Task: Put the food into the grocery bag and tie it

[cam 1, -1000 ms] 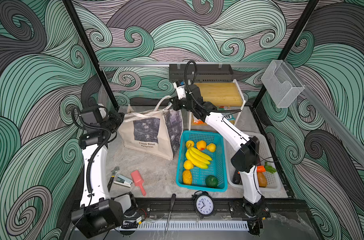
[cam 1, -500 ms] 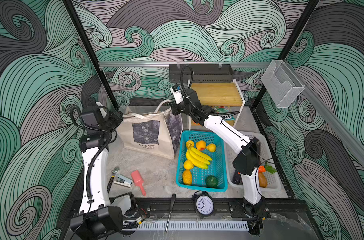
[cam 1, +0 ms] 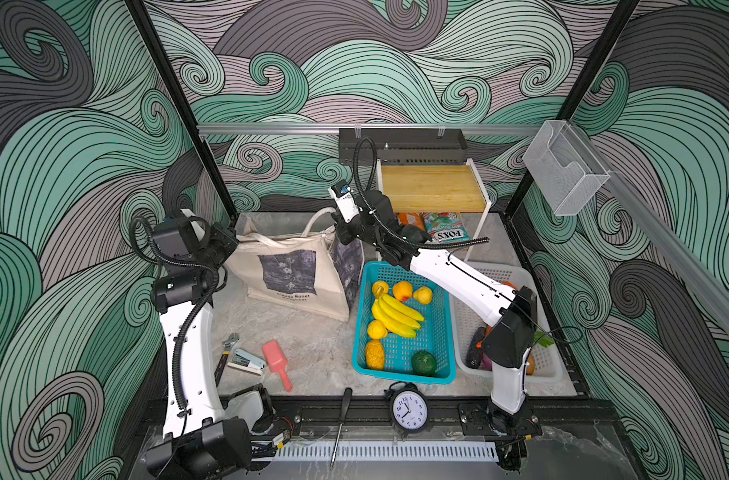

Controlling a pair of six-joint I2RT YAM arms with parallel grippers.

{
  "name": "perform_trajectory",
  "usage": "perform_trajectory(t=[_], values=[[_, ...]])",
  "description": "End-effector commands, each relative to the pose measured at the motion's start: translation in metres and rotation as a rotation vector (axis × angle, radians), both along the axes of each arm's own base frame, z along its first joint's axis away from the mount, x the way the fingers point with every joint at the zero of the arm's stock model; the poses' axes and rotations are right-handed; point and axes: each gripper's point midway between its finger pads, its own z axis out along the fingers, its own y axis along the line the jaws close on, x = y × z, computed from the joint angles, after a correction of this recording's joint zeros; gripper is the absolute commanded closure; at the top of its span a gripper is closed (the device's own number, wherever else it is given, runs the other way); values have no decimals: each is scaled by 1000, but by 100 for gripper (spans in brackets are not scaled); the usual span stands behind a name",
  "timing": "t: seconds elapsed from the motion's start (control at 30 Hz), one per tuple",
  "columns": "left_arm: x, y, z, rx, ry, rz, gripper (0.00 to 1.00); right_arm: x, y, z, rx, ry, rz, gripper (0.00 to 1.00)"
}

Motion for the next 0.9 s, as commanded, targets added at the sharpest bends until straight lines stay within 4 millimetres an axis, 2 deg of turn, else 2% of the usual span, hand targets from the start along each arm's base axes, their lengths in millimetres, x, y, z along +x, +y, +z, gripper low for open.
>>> perform_trajectory(t=[0.0, 0.13, 0.2, 0.3, 0.37, 0.43, 0.53, 0.6, 0.7, 0.77, 0.87], values=[[-13, 23, 8, 4, -10, 84, 100, 9, 17, 7, 45, -15, 34, 100], [-24, 28, 3, 49, 9, 119, 100, 21, 25, 1, 14, -5, 6, 100], [-25, 27, -7, 44, 25, 114, 100, 33, 14, -9, -22, -10, -78, 100], [-18, 17, -29, -29, 37, 61, 100, 53, -12, -18, -44, -5, -234, 100], [-19, 14, -41, -49, 45, 55, 100, 55, -11, -16, -18, 12, -207, 100], [-18, 13, -50, -66, 40, 57, 99, 48, -2, -16, -33, 32, -140, 100], [-16, 9, -51, -80, 29, 36, 89, 32, 7, -16, -38, 51, -79, 96], [-16, 8, -45, -63, 11, 23, 76, 21, 7, -12, -20, 53, -60, 91], [-18, 5, -39, -44, -4, 7, 58, 4, 10, 4, 39, 41, -5, 71], [-18, 2, -38, -55, -14, -3, 50, -9, 10, 11, 48, 36, 29, 56], [-16, -3, -44, -116, -12, -15, 43, -27, 7, 25, 44, 5, 41, 45]])
